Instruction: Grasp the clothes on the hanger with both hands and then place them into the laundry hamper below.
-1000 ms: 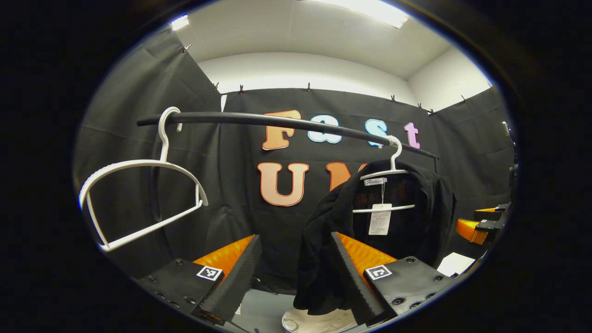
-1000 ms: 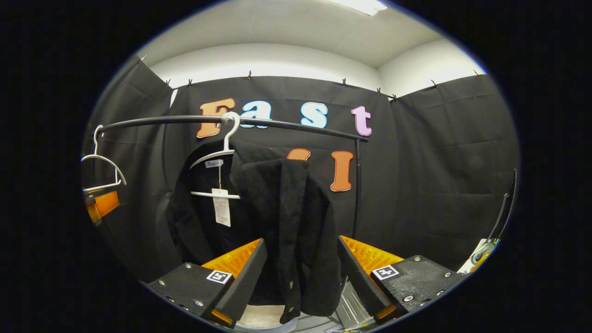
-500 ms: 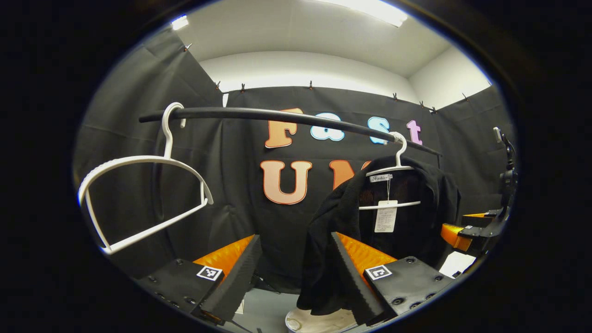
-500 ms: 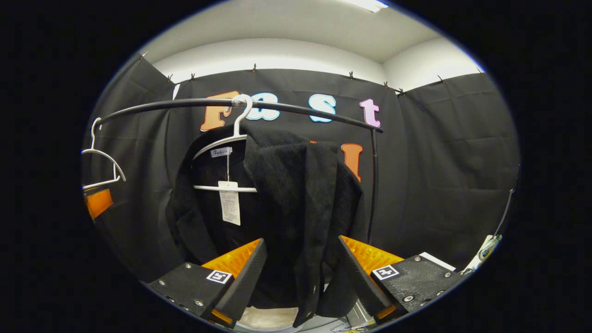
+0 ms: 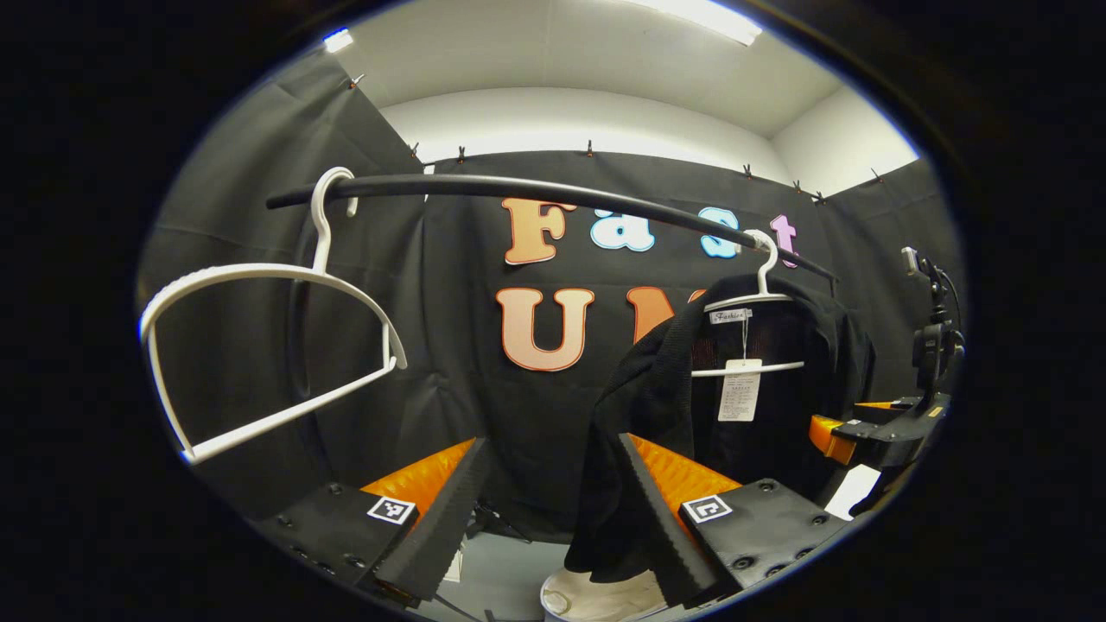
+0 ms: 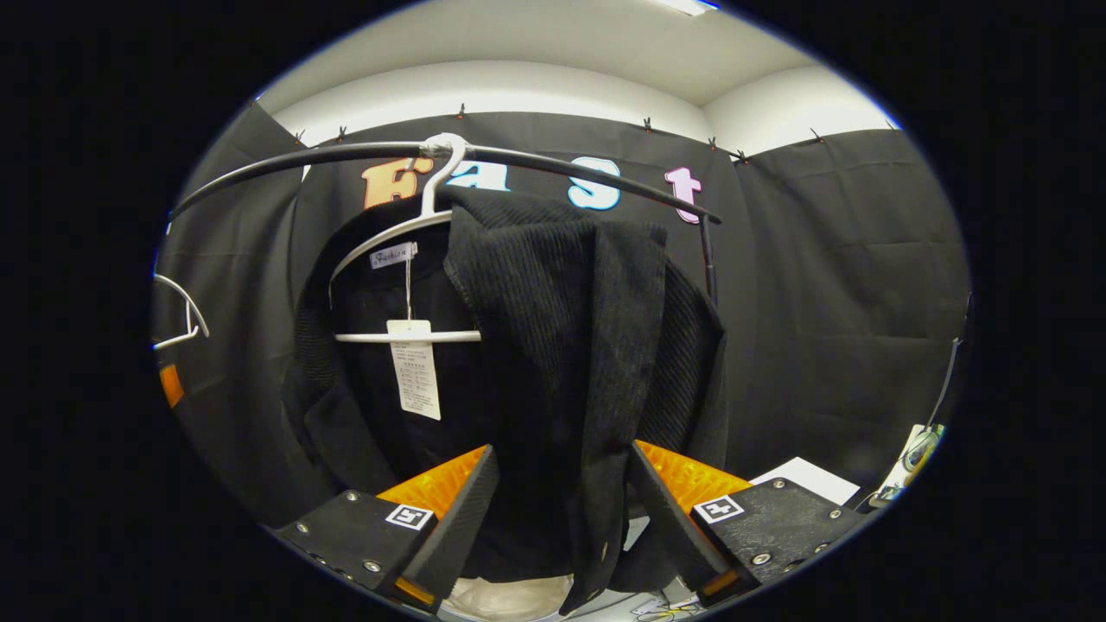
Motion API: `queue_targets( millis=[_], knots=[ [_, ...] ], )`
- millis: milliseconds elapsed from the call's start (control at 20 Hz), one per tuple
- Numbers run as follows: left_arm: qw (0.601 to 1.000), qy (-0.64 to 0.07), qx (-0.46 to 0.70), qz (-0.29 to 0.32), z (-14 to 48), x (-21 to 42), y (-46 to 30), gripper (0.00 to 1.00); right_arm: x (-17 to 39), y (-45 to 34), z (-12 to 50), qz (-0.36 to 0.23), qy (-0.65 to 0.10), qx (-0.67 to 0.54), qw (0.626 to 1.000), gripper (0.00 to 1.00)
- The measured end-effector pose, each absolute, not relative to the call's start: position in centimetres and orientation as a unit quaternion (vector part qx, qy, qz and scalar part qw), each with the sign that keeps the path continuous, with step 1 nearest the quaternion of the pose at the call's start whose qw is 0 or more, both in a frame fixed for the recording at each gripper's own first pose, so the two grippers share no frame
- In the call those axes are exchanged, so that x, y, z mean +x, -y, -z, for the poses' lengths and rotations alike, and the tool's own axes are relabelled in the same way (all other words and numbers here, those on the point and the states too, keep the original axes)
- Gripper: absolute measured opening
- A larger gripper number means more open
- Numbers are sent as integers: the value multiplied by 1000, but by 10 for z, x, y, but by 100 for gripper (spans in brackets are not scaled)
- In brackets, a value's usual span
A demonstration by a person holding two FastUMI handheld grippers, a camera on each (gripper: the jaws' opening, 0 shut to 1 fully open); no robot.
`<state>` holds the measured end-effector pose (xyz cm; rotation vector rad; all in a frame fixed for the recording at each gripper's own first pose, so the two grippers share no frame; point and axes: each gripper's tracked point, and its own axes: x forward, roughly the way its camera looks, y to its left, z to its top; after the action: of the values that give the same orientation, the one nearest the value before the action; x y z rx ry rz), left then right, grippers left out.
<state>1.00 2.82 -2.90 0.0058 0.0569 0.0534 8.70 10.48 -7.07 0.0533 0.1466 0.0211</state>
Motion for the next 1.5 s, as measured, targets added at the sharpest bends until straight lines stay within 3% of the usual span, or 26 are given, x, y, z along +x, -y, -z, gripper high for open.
queue_targets(
  millis=[100, 300, 350, 400, 450, 500, 550, 600, 650, 700, 750, 800, 850, 950, 1000, 1050, 1100, 1150, 1300, 1350, 1500],
  knots=[
    [999, -31, 3, -29, 32, 12, -29, 93, 93, -107, 78, -4, -84, 33, 996, 94],
    [999, -32, 6, -34, 35, 18, -28, 96, 108, -118, 88, 1, -84, 24, 996, 94],
    [999, -33, 7, -34, 36, 19, -27, 93, 112, -119, 88, 2, -83, 16, 996, 94],
    [999, -34, 7, -34, 37, 20, -26, 97, 115, -119, 89, 7, -79, 8, 997, 94],
    [999, -35, 8, -35, 39, 22, -26, 93, 117, -118, 89, 10, -76, 2, 997, 94],
    [999, -36, 9, -35, 41, 23, -25, 100, 121, -118, 89, 11, -74, -2, 997, 94],
    [999, -37, 8, -35, 41, 24, -24, 100, 124, -120, 90, 9, -73, -6, 997, 84],
    [999, -38, 7, -34, 44, 24, -24, 93, 127, -120, 90, 8, -72, -9, 997, 90],
    [999, -40, 6, -33, 46, 25, -23, 96, 129, -118, 90, 8, -69, -13, 998, 86],
    [999, -42, 5, -32, 47, 26, -22, 93, 130, -117, 90, 8, -66, -16, 998, 83],
    [999, -43, 4, -30, 49, 27, -19, 96, 131, -115, 89, 7, -65, -18, 998, 87],
    [999, -45, 3, -27, 51, 27, -17, 96, 131, -114, 88, 7, -63, -18, 998, 67],
    [999, -47, 2, -24, 53, 28, -13, 96, 131, -113, 88, 7, -62, -17, 998, 70],
    [999, -48, 0, -15, 57, 34, -4, 96, 129, -112, 87, 2, -59, -14, 998, 66],
    [999, -50, -2, -10, 60, 37, 1, 100, 127, -109, 86, 0, -58, -15, 998, 46],
    [999, -52, -3, -5, 62, 39, 6, 100, 125, -108, 85, -3, -58, -15, 998, 39],
    [999, -53, -4, 1, 64, 42, 11, 100, 123, -108, 84, -7, -58, -16, 998, 43],
    [998, -55, -7, 6, 66, 44, 17, 100, 122, -108, 83, -11, -58, -16, 998, 28],
    [998, -62, -19, 21, 73, 49, 33, 96, 114, -108, 82, -24, -61, -13, 998, 21],
    [997, -64, -23, 27, 75, 51, 38, 96, 109, -108, 81, -30, -63, -11, 997, 15],
    [996, -68, -22, 47, 81, 56, 54, 100, 99, -109, 78, -45, -66, -6, 997, 12]
  ],
)
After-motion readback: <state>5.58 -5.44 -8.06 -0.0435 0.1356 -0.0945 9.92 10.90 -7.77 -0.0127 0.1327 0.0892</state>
